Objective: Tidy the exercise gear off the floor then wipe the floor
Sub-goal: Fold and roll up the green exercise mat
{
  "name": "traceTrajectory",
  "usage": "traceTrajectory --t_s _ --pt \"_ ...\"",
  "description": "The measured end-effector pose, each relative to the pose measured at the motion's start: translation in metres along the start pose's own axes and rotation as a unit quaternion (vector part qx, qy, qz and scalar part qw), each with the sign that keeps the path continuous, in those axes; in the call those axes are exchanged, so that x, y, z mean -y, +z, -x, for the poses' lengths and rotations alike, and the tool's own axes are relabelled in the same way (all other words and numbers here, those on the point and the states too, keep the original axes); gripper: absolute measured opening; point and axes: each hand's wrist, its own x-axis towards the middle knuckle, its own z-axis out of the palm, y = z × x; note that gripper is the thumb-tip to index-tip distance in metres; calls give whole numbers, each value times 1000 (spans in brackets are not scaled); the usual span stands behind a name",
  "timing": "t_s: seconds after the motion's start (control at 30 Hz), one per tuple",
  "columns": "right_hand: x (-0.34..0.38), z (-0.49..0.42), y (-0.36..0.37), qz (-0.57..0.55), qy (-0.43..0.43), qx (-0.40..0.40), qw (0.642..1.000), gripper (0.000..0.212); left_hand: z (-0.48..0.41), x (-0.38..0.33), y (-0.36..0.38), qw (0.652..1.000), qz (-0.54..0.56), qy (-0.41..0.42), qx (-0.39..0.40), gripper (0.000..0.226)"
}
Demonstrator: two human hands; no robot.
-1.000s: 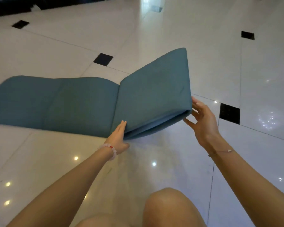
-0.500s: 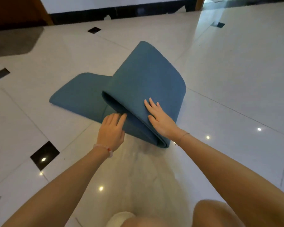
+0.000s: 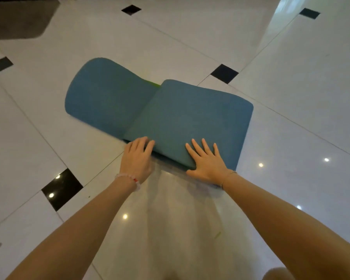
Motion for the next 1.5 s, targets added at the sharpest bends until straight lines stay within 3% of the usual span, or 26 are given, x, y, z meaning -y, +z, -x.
traceTrajectory --t_s 0.07,0.1,0.2,0.23,0.3,0.37,0.43,0.5,0.7,0.93,1.1,1.27,1.37,1.5 --pt "-9 9 -6 -174 -16 -72 982 71 -1 3 6 1000 6 12 24 68" --pt "-15 15 -7 -299 5 -134 945 63 -1 2 7 999 5 10 39 74" --pt "-41 31 -11 -563 184 -291 751 49 -2 -5 5 998 6 -7 64 80" --pt "-51 36 -11 -610 245 -291 696 50 -3 -7 5 996 6 -17 90 80" --pt "-69 43 -5 -677 332 -204 625 57 -4 -10 7 988 -21 -39 150 82" --pt "-78 52 0 -745 351 -87 560 66 -6 -16 7 976 -71 -44 203 83" --pt "-80 56 4 -798 334 -26 501 73 -9 -20 8 969 -81 -47 230 84" --pt "-80 53 8 -808 323 -7 492 73 -10 -20 7 966 -80 -48 242 84" --pt "-80 42 12 -779 324 15 537 65 -9 -23 6 959 -93 -56 262 88" --pt "-78 43 9 -795 298 -16 528 66 -9 -23 0 952 -89 -71 283 88" --pt "-72 51 1 -796 300 -61 523 46 -8 -22 -6 952 -82 -76 286 87" --pt "-103 103 18 -791 327 -86 509 40 6 -62 -13 953 -76 6 294 89" --pt "-145 153 34 -772 355 -107 517 51 21 -111 -11 957 -32 72 281 90" --pt "-194 233 43 -753 400 -151 501 67 37 -185 -10 946 33 162 278 90"
